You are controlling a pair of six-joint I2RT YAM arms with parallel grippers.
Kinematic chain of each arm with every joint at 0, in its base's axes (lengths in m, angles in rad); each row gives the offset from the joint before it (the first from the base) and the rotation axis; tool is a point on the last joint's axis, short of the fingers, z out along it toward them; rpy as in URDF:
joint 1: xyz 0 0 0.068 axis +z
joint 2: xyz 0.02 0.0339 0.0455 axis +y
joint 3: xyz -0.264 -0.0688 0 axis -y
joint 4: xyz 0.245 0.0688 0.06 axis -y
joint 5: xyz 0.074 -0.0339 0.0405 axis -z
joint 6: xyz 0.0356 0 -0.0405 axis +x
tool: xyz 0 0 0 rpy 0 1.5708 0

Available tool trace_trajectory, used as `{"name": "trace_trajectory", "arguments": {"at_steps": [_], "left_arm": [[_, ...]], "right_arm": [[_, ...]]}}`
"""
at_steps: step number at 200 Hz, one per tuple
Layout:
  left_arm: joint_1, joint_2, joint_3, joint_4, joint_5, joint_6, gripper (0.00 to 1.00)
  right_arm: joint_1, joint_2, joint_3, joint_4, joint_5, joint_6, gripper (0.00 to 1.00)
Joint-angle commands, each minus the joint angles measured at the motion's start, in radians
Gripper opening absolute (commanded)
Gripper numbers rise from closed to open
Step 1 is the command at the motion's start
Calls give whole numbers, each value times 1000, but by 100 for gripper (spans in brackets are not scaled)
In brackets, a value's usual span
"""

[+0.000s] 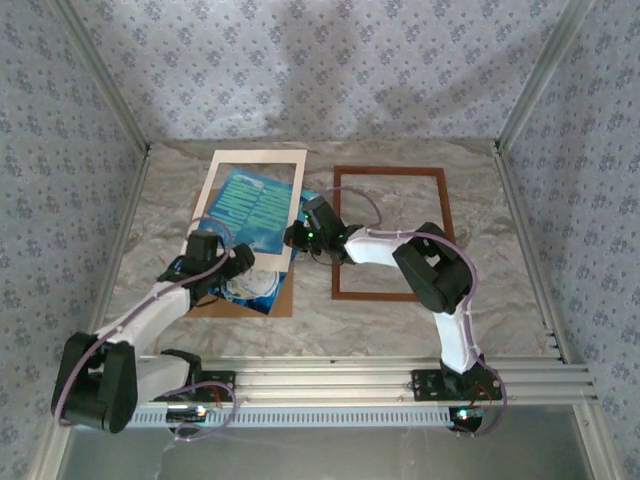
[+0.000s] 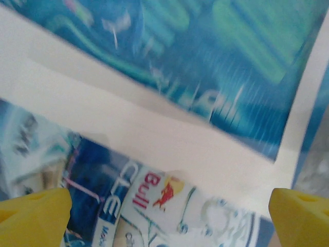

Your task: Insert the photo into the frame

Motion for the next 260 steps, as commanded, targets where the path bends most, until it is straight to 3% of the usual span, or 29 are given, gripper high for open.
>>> {"name": "trace_trajectory", "arguments": {"at_steps": [1,28,93,130,209,260], "left_arm": [[57,-71,53,-35,-41,-1,99],[105,-72,69,7,-42,-5,98],[117,73,70,46,-44,1,99],[128,88,60,54,-47,19,99],[139,123,60,63,-47,39,99],[87,165,70,157,130,8,98]], "right_arm": [[-3,-80,30,-169,-20,-92,0],[-22,-113,33,-267,-73,-114,0],[-77,-129,56,-348,-256,-24,0],[-106,-117,159,-636,-222,-190,0],[-195,-276,36,-691,-183,-292,0],[-245,-428,-176,-617,-108,-332,0]]}}
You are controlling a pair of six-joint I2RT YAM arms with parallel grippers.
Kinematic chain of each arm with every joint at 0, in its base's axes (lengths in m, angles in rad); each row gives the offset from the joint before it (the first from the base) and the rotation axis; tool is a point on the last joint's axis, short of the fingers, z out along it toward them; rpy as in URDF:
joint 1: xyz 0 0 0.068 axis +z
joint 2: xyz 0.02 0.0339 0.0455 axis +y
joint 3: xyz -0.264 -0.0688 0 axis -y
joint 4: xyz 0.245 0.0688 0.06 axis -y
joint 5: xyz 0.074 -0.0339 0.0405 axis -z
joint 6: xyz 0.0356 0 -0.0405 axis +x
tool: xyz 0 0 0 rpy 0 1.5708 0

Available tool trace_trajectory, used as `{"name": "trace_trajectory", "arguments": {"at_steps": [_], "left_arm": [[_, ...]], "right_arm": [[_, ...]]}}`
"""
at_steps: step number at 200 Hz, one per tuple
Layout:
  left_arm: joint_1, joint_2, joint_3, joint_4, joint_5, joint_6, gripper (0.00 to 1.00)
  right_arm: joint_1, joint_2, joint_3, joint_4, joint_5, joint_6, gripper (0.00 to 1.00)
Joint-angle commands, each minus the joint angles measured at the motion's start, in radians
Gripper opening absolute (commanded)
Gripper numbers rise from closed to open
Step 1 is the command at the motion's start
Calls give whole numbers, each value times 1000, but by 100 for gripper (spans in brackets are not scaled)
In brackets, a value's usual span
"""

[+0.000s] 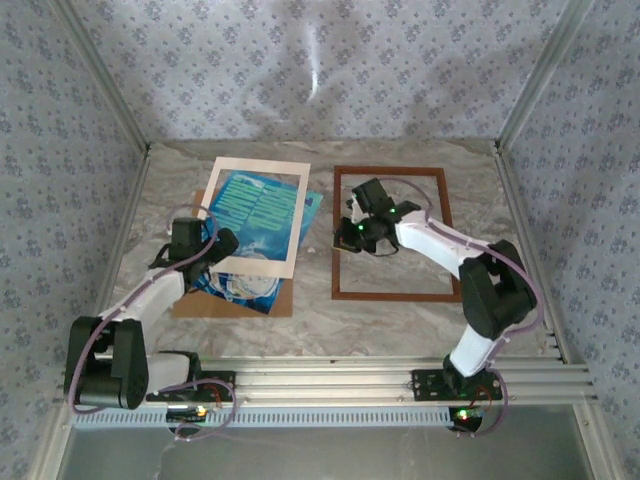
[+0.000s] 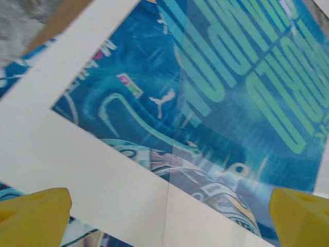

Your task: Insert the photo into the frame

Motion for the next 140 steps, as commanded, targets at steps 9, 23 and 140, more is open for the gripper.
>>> {"name": "trace_trajectory", "arguments": {"at_steps": [9,23,140], "left_arm": [[-71,36,24,81,100,-20,99],[-128,65,50,91,96,-28,99],[-242,347,170,67,104,-10,99]], "right_arm": [[-23,-103,-116,11,78,-51,0],[-32,-154,-179,15,99,-49,0],[-105,-199,-397,184,139,-188,25]]}}
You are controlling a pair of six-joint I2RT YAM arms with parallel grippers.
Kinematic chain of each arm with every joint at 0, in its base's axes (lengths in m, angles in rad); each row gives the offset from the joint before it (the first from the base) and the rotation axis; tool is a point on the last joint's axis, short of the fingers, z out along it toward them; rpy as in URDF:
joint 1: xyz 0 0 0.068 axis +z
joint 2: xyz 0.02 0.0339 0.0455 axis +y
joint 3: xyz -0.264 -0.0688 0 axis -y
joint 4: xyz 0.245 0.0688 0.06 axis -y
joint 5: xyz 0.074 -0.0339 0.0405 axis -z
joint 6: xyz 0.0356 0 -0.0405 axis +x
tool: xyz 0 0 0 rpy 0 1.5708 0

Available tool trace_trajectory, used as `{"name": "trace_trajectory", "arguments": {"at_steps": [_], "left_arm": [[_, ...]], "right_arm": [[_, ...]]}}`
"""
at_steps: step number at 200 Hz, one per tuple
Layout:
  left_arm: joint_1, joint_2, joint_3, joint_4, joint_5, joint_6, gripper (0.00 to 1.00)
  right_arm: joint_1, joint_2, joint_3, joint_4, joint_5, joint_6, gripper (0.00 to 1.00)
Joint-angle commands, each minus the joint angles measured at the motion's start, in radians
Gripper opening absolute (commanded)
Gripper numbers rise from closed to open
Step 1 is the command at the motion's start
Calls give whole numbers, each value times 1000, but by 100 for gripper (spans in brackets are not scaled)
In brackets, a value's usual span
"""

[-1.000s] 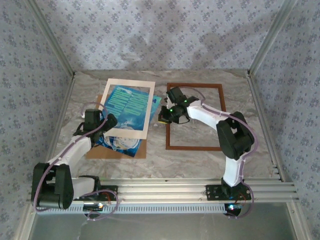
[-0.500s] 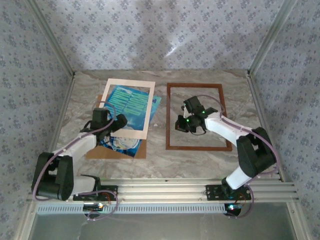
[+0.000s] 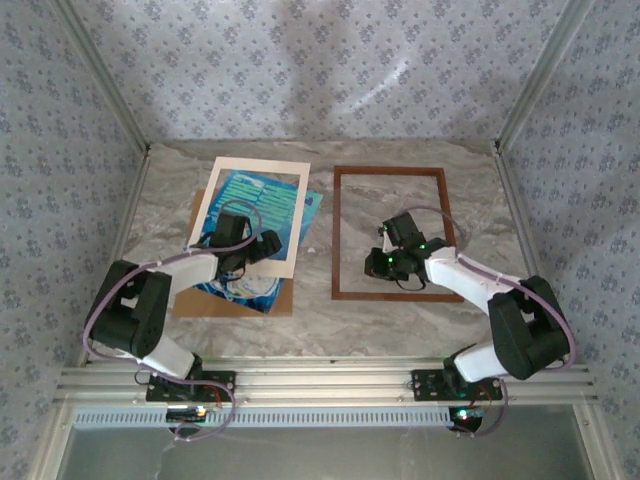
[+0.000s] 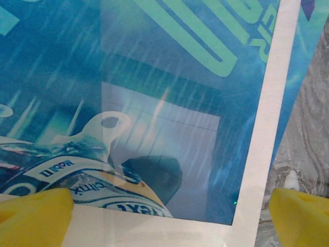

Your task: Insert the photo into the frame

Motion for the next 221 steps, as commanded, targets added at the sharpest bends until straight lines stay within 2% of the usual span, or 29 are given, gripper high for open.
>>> {"name": "trace_trajectory", "arguments": {"at_steps": [1,24,79,93,141,221], "left_arm": [[-1,41,42,-45,5,35,99],[-1,75,61,-69,7,51,98],[2,95,65,-112,2,84,99],[3,95,64,-121,-1,89,98],[5,97,70,-140,-12,94,98],[6,106,75,-146,-18,82,99]], "right_arm": [[-34,47,-16,70,-9,-81,25],[-62,116,0,144,-77,-99,30],[-110,263,140,131,-47,-199,51],[-116,310,180,134,-53,-218,53],[-106,421,248,202,-141,-199,53],[-103,375,187,275,-276,-152,45]]}}
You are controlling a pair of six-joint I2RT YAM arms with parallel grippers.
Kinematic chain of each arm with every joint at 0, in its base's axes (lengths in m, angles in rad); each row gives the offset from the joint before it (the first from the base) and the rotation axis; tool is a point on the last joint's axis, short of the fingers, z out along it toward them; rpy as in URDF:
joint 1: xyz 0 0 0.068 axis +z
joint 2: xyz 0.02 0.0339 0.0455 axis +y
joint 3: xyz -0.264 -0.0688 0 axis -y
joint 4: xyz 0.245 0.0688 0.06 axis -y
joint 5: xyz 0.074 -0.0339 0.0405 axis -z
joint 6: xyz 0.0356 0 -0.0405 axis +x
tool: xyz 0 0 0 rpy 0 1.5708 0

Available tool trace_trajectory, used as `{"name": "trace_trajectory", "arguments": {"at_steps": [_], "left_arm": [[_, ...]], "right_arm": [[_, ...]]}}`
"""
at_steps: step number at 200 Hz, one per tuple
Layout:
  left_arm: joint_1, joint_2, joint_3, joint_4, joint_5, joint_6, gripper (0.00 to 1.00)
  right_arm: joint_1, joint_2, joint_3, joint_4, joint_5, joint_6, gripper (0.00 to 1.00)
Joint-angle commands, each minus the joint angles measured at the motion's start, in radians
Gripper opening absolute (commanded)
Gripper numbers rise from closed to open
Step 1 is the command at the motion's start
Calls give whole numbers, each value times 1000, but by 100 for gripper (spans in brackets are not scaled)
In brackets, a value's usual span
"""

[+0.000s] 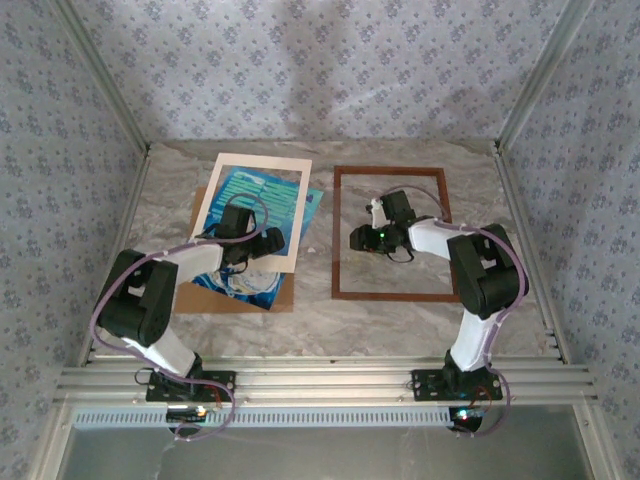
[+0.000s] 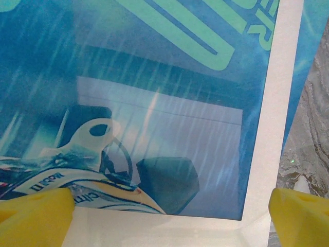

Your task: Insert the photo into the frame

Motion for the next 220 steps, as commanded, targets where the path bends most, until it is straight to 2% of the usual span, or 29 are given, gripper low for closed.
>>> {"name": "trace_trajectory", "arguments": {"at_steps": [1,62,87,107,134,179,220], "left_arm": [[6,34,-8,-86,-16,-4,99],[6,33,-8,-92,-16,-5,99],[6,31,-8,-92,-16,-7,98],[6,33,-4,-94,-14,-12,99],[5,14,19,-129,-3,-15,98],[7,-94,98,-209,-9,3,99],[7,-144,134,-207,-33,-4,98]], "right_arm": [[2,-19,-28,37,-77,26,45],[-8,-111,-71,61,-143,69,42],[-15,-133,-97,97,-196,92,34],[-14,-122,-99,107,-208,98,25],[-23,-108,-82,106,-221,111,0],[-89,-199,-16,-52,-181,-13,0],[-179,-216,57,-194,-149,-118,0]]}}
